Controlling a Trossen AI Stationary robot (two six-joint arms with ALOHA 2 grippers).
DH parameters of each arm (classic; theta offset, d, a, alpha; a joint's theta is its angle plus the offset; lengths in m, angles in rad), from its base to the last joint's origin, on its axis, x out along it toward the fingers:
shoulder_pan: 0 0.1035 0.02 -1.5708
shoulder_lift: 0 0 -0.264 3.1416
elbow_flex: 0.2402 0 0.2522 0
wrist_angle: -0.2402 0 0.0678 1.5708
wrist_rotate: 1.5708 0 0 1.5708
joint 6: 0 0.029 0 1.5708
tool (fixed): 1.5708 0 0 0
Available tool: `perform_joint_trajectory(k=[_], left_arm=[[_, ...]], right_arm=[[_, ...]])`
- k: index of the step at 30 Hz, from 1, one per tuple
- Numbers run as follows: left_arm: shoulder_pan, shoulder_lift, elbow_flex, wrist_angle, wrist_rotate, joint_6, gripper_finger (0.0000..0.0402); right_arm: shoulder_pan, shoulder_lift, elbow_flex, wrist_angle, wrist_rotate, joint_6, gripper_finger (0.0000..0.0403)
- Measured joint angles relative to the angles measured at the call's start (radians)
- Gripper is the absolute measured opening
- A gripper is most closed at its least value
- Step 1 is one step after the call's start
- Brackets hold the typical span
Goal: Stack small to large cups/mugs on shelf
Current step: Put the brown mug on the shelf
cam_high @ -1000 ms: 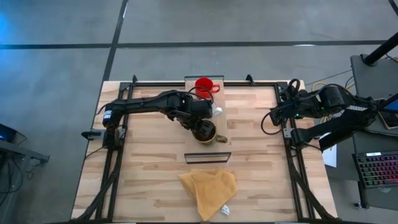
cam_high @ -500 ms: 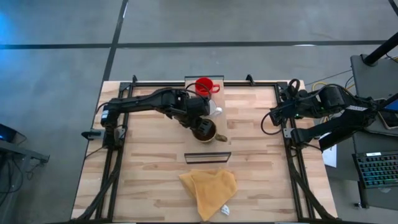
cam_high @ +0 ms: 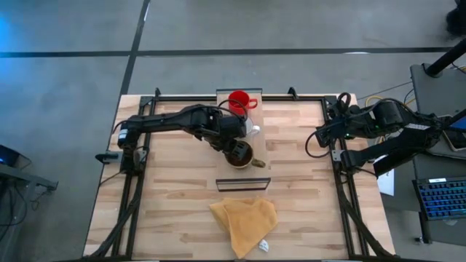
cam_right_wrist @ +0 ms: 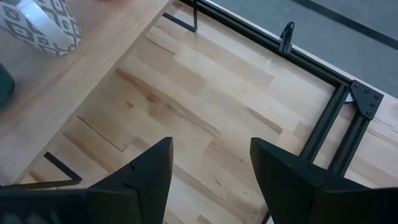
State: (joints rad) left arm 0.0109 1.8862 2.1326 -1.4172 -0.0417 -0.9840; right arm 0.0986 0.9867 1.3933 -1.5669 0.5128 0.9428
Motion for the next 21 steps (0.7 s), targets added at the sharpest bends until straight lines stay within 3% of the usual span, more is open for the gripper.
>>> perform_joint_trajectory(k=[12, 21], left_arm=[[-0.002, 0.0, 0.0, 0.032, -0.015, 0.006, 0.0043], [-0.005, -0.008, 0.001, 0.029, -0.017, 0.039, 0.009]], right_arm=[[0.0, 0.0, 0.0, 0.0, -0.016, 0.0, 0.0208], [0.0, 0.0, 0.0, 0.0, -0.017, 0.0, 0.0208]])
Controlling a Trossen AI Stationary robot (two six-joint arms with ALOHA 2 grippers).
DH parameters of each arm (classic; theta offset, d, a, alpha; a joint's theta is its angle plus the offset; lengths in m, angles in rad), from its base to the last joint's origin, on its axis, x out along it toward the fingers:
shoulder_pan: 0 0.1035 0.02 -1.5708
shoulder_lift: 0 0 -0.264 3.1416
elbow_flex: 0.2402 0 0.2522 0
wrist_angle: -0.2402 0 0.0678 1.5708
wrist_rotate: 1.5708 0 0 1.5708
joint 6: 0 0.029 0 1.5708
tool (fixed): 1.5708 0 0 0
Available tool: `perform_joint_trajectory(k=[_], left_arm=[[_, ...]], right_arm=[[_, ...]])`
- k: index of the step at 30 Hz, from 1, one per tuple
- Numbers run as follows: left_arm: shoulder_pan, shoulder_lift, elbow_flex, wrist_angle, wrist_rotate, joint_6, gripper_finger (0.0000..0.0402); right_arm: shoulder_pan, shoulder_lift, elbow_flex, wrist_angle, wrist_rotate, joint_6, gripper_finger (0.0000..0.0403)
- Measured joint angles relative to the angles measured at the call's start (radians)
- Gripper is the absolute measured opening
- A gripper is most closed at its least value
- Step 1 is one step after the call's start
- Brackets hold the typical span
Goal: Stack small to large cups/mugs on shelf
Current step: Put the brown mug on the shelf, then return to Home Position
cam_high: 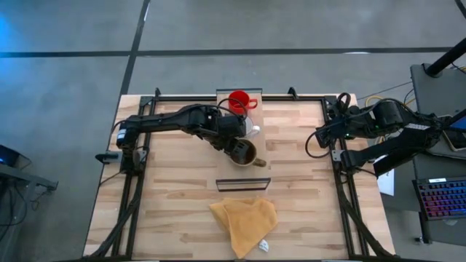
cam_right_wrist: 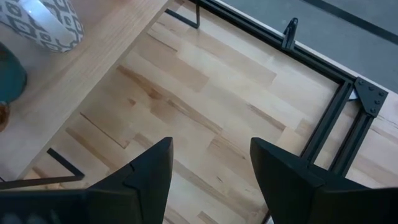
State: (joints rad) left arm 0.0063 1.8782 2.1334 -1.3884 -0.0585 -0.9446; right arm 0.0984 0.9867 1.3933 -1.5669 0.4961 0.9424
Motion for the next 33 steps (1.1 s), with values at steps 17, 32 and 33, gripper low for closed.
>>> perform_joint_trajectory(k=[17, 32, 33], left_arm=[[0.0, -0.052, 0.0, -0.04, -0.029, -0.009, 0.0122], [-0.167, -0.282, -0.083, -0.028, -0.374, -0.022, 0.0121], [-0.185, -0.303, -0.107, -0.022, -0.406, -0.029, 0.0121]], right_arm=[[0.0, 0.0, 0.0, -0.001, -0.001, -0.003, 0.0208], [0.009, 0.0, 0.018, 0.164, 0.0, -0.184, 0.0208], [0.015, 0.0, 0.027, 0.203, -0.006, -0.222, 0.0208]])
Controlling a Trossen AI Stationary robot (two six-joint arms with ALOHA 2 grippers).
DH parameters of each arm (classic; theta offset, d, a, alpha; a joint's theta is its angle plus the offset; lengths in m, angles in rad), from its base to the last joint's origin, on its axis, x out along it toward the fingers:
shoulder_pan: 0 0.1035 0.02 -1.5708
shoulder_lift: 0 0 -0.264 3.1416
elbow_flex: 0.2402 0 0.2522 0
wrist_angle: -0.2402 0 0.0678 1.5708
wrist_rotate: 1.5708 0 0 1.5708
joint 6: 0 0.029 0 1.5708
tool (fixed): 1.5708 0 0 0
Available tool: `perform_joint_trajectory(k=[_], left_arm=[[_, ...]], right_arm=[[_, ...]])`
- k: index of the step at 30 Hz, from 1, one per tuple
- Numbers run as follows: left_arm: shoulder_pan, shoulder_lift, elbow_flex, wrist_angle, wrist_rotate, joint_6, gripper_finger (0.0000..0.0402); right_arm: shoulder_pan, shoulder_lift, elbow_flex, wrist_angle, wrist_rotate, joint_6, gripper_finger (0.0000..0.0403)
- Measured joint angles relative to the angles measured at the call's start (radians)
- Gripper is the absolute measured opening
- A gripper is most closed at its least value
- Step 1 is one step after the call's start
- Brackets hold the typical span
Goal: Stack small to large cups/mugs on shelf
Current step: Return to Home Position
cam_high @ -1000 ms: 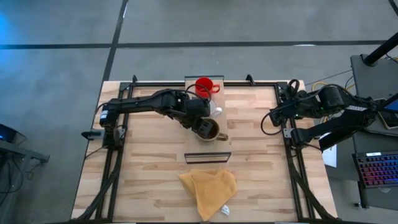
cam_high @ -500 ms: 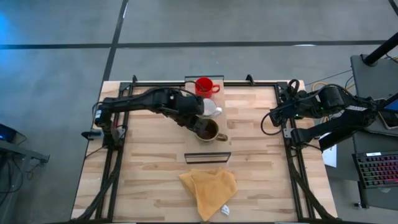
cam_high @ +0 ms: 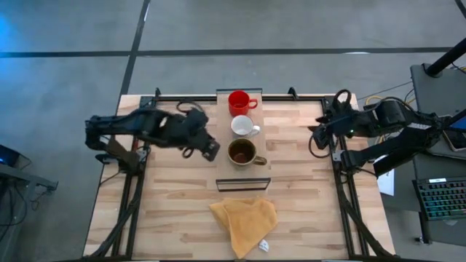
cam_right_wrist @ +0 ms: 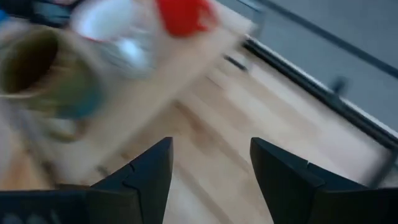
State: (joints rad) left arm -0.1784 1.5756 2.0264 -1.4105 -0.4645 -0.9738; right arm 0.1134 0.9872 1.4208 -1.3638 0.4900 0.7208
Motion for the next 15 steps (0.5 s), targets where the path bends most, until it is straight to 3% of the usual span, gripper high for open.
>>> perform_joint_trajectory(k=[5, 8, 12, 14, 15], left_arm=[[-0.06, -0.079, -0.118, 0.114, -0.068, 0.039, 0.0121], [-0.069, -0.105, -0.14, 0.148, 0.027, 0.065, 0.0121], [-0.092, -0.12, -0.157, 0.158, 0.073, -0.058, 0.0121], [-0.112, -0.121, -0.177, 0.204, 0.034, 0.037, 0.0121], [-0.129, -0.123, -0.192, 0.259, -0.042, 0.094, 0.0121]], right_arm=[[0.009, 0.01, 0.084, 0.065, -0.181, -0.014, 0.0208], [0.009, 0.01, 0.146, 0.076, -0.345, 0.042, 0.0208], [0.011, 0.007, 0.203, 0.123, -0.386, 0.016, 0.0208], [0.015, 0.008, 0.22, 0.128, -0.385, 0.003, 0.0208], [0.02, 0.008, 0.226, 0.156, -0.388, -0.043, 0.0208]])
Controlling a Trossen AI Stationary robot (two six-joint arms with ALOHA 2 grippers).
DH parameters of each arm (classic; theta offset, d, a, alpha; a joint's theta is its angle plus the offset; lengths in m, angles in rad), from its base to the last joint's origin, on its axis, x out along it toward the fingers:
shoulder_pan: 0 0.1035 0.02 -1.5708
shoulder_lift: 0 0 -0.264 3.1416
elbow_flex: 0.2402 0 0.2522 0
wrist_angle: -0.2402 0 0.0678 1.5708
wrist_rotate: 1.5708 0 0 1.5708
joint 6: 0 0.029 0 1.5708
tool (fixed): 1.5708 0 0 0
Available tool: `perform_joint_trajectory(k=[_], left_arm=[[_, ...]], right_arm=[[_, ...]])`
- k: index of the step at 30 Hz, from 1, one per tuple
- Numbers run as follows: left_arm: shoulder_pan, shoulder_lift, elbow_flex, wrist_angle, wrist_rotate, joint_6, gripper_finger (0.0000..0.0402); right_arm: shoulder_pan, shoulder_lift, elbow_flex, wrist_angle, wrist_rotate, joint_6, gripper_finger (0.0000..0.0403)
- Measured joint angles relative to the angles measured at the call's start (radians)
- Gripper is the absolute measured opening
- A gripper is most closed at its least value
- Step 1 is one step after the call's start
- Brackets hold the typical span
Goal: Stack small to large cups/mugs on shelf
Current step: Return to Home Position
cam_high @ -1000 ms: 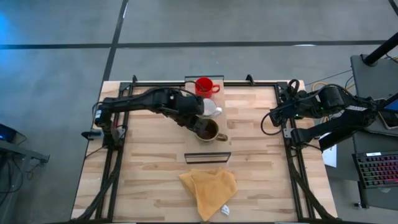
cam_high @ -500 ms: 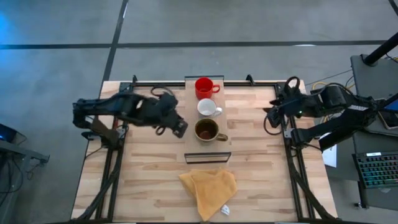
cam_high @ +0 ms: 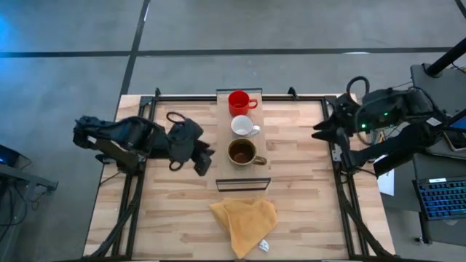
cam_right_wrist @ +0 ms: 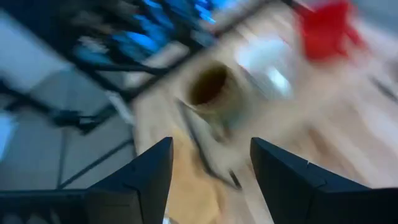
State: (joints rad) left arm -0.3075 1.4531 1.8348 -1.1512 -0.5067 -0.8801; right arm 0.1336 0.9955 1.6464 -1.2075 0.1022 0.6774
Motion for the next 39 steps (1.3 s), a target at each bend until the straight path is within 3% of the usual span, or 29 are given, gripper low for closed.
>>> perform_joint_trajectory(k=[3, 6, 9, 11, 13, 16, 20, 24, 31, 34, 39], left_arm=[[-0.064, -0.036, -0.078, 0.189, -0.232, 0.107, 0.0121], [-0.113, -0.121, -0.24, 0.409, -0.288, 0.167, 0.0121], [-0.165, -0.217, -0.472, 0.684, -0.342, 0.233, 0.0121], [-0.17, -0.298, -0.616, 0.892, -0.299, 0.346, 0.0121], [-0.168, -0.407, -0.74, 1.127, -0.193, 0.505, 0.0121], [-0.151, -0.563, -0.899, 1.326, -0.092, 0.626, 0.0121], [-0.137, -0.717, -1.08, 1.364, -0.143, 0.635, 0.0121], [-0.134, -0.824, -1.267, 1.509, -0.143, 0.716, 0.0121], [-0.08, -0.932, -1.68, 2.019, -0.027, 0.73, 0.0121], [-0.049, -0.936, -1.818, 2.199, -0.03, 0.747, 0.0121], [0.037, -1.003, -1.826, 2.086, -0.083, 0.768, 0.0121]], right_arm=[[0.051, -0.008, -0.01, 0.199, -0.072, -0.137, 0.0208], [0.157, -0.019, -0.071, 0.384, -0.084, -0.227, 0.0208], [0.267, -0.043, -0.163, 0.466, 0.023, -0.263, 0.0208], [0.309, -0.08, -0.214, 0.454, 0.117, -0.269, 0.0208], [0.333, -0.158, -0.256, 0.468, 0.198, -0.282, 0.0208], [0.354, -0.314, -0.33, 0.581, 0.216, -0.354, 0.0208], [0.357, -0.441, -0.482, 0.72, 0.214, -0.484, 0.0208], [0.357, -0.539, -0.635, 0.83, 0.216, -0.615, 0.0208], [0.357, -0.693, -0.942, 1.155, 0.144, -0.689, 0.0208], [0.357, -0.745, -1.043, 1.275, 0.176, -0.711, 0.0208], [0.347, -0.812, -1.208, 1.366, 0.262, -0.68, 0.0208]])
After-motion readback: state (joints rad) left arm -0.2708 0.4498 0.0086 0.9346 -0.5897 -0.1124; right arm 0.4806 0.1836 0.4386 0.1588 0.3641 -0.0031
